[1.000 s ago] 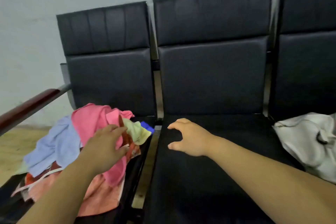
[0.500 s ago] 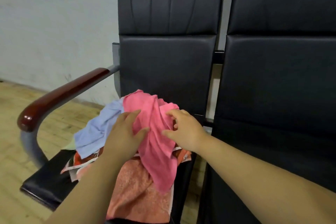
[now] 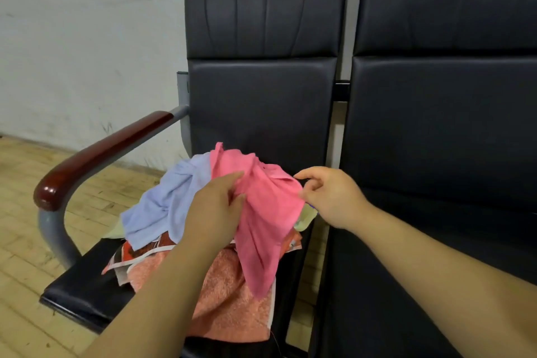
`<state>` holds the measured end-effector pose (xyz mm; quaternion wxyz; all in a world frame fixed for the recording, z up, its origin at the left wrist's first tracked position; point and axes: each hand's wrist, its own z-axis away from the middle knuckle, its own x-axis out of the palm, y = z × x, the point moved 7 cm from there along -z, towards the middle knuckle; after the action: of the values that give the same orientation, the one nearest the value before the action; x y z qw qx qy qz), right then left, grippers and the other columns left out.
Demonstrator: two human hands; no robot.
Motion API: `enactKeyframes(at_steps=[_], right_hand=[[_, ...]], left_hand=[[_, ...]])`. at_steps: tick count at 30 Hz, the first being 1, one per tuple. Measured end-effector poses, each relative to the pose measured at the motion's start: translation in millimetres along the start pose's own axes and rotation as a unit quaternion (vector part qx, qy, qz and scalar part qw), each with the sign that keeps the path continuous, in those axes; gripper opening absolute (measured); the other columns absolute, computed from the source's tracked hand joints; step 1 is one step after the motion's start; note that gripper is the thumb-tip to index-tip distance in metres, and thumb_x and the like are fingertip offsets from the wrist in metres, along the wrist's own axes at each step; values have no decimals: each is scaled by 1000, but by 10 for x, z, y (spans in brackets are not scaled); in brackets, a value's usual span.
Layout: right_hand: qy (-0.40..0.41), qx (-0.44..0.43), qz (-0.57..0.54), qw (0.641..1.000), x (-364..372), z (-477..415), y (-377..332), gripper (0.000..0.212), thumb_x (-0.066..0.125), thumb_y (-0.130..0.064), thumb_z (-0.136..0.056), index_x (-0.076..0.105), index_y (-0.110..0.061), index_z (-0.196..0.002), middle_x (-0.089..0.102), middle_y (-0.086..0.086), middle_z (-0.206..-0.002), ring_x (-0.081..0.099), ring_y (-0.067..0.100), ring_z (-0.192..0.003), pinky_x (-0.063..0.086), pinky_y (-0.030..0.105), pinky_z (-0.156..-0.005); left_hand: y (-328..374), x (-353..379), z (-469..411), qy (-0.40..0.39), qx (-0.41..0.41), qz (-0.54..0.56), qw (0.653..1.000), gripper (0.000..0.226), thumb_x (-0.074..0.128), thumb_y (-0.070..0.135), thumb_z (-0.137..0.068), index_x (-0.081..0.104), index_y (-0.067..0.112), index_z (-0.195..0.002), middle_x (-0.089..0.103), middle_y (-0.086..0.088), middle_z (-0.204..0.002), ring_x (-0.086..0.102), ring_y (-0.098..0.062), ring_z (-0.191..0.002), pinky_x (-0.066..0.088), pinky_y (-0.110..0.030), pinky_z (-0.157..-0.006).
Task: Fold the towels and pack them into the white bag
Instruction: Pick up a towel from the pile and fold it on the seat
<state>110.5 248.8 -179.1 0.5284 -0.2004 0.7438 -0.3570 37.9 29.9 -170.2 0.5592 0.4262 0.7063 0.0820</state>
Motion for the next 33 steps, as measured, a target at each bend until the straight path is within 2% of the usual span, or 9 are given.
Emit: enactKeyframes(at_steps=[3,8,11,14,20,24,28,31,33], right_hand=[[27,1,-2,1000,-460,194,-1,23,67,-12,-94,78,-33,-97,67,-20,-76,64,-3,-72,49,16,-65],[61,6,-5,998,-1181,704,62,16,73,-16,-92,78,-31,-95,68,-25,-80,62,-15,-78,49,9,-67],[72,26,3,997,-1591,1106,252,16,74,-19,-92,76,-35,-94,68,-26,-85,63,-15,-80,45,6,-65],[92,56,7,994,-1996,1553,534,21,76,-21,-90,73,-42,-88,71,-22,-91,65,-7,-87,49,14,-76],[114,146,-19,982,-2441,2405,1455,17,80,-15,-86,78,-31,-90,77,-15,-84,70,-2,-79,56,23,-77],[60,205,4,977,-2331,2759,2024,12,81,-16,-83,78,-27,-84,75,-16,-76,68,-6,-69,47,8,-63],[-33,231,70,970,-2090,2932,2446,15,82,-21,-79,75,-34,-82,74,-12,-78,68,0,-73,53,21,-74],[-61,196,130,970,-2052,2968,2538,23,82,-23,-79,74,-36,-96,65,-15,-99,65,-1,-85,52,18,-81],[-76,151,142,975,-2052,2962,2486,31,80,-18,-78,72,-40,-99,54,-19,-109,60,-3,-94,49,13,-85]], left_hand=[[312,-9,90,9,56,22,998,32,62,14,-96,73,32,-119,69,14,-95,61,-6,-90,50,-32,-89],[960,123,335,-1,112,50,992,32,61,13,-96,74,32,-119,72,15,-117,62,-4,-110,46,-27,-102],[1431,324,555,-33,123,65,990,28,63,15,-96,74,28,-119,70,12,-115,61,-4,-105,44,-21,-95],[1826,666,784,-84,139,82,983,27,65,16,-95,75,28,-116,68,12,-111,62,-1,-99,41,-12,-90],[2185,1611,1340,-242,110,140,954,22,69,11,-93,77,22,-110,67,23,-87,59,19,-78,39,0,-75],[2049,2208,1615,-323,79,86,939,23,64,8,-93,79,21,-105,76,12,-99,69,-1,-93,52,-22,-90],[1991,2543,1823,-364,80,-10,928,22,60,7,-90,74,24,-91,70,8,-93,68,-13,-87,55,-31,-84],[2181,2586,1897,-303,174,-72,934,27,64,21,-91,70,26,-117,52,4,-115,50,-17,-108,43,-28,-100],[2381,2587,2000,-302,232,-33,924,34,66,27,-92,68,24,-125,54,5,-121,47,-15,-110,41,-28,-101]])
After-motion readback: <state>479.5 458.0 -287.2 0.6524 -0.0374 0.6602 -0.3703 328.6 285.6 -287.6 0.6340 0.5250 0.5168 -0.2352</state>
